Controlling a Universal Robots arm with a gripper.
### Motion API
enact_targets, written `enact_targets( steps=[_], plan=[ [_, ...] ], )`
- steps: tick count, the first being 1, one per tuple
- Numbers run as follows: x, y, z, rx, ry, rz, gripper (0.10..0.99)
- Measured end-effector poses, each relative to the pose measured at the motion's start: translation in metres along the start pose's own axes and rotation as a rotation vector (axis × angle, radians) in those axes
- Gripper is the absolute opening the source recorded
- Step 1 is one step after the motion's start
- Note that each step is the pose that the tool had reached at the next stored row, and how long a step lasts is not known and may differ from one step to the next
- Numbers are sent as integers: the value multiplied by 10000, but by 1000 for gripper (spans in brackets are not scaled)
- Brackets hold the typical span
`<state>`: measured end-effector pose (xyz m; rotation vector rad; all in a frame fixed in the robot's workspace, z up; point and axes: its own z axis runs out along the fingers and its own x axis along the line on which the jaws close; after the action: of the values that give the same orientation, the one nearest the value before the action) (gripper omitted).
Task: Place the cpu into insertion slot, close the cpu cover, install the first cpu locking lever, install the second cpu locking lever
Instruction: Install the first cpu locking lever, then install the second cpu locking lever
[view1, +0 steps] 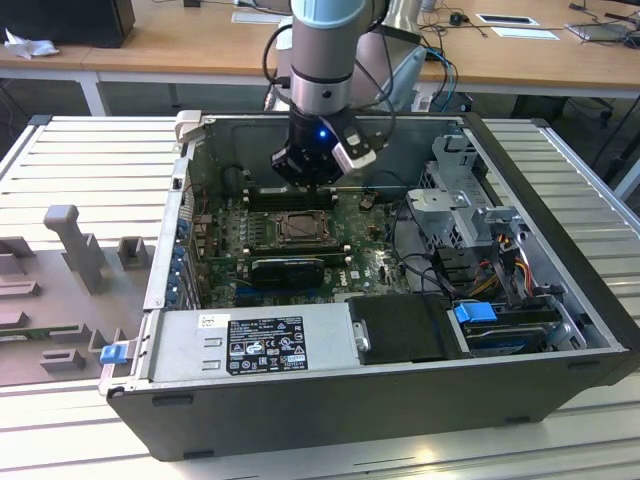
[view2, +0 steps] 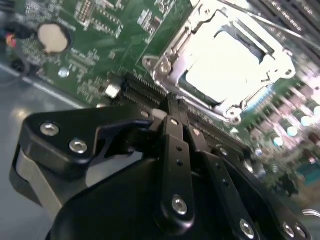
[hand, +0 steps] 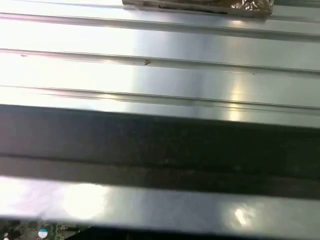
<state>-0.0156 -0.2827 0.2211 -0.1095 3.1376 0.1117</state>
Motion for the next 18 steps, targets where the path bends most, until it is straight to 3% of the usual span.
enact_targets(
  steps=[13,18],
  plan=[
    [4,-53,-14,5,1,0,106],
    [9,-124,-19,5,1,1,106]
  ],
)
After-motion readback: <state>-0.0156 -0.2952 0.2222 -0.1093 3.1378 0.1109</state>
